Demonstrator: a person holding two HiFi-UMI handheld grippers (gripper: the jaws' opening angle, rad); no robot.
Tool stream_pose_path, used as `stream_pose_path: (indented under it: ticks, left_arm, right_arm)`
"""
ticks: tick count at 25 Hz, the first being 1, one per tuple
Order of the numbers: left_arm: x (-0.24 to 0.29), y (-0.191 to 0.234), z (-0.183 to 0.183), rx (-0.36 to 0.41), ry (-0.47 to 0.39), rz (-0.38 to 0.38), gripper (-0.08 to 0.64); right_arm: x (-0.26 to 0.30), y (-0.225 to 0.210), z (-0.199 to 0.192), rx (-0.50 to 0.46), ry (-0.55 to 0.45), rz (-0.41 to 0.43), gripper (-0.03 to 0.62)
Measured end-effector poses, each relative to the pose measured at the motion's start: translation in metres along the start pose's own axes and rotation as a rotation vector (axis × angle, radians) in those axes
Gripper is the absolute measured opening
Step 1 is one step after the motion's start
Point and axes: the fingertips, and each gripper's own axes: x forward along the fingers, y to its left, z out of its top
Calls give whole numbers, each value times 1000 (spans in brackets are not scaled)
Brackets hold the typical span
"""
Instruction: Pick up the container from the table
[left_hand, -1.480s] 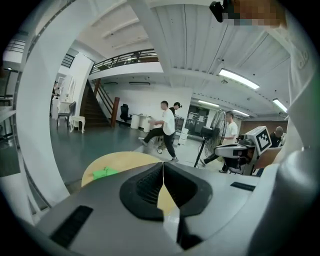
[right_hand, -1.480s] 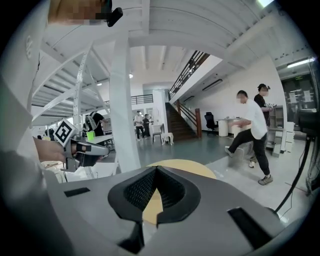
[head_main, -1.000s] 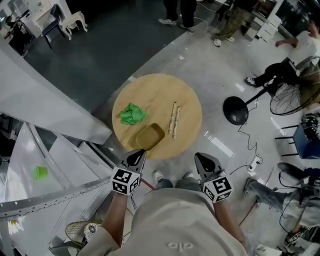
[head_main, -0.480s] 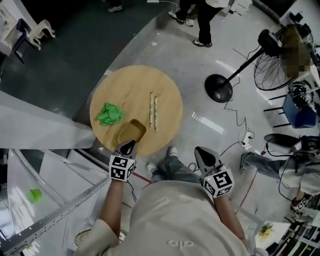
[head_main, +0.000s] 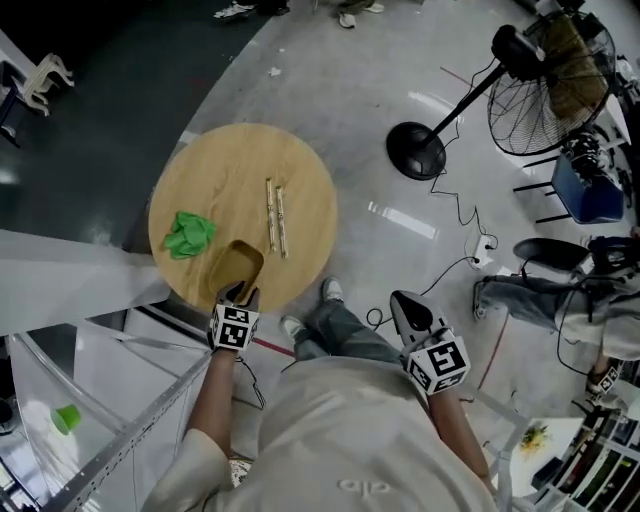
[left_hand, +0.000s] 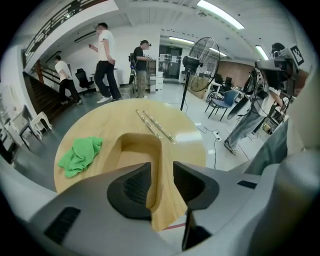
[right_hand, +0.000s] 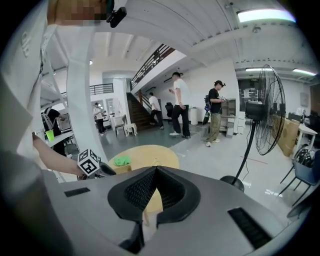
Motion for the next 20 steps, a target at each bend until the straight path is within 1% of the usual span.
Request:
stream_pose_path:
  ticks: [2,4,8,10,12,13,16,20]
  left_arm:
    - [8,0,-7,20,46,0,141]
    - [18,2,-12,42,73,7,141]
    - [35,8,-18,42,114,15,138]
    - [40,9,-18,40,129,13,102]
    - [43,9,-17,47,135,17,54]
    - [43,9,-16,53,137,19,46]
    - [44,10,-12,63,134,24,42]
    - [36,14,1,54,110,39,37]
  right_arm:
    - [-3,-5,-5,9,7,-14,24]
    - [-5,-9,-9,16,12,-26,23]
    - [-12,-17,-16,30,24,-50,25]
    - [-14,-21,-18,36,28,-61,25]
    - [-14,-25,-19,39,31,-66,25]
    - [-14,-26,-19,39,31,-67,23]
    - [-11,-28,-17,38,30,-64,23]
    - [-4,-29,-11,31,24,-45,25]
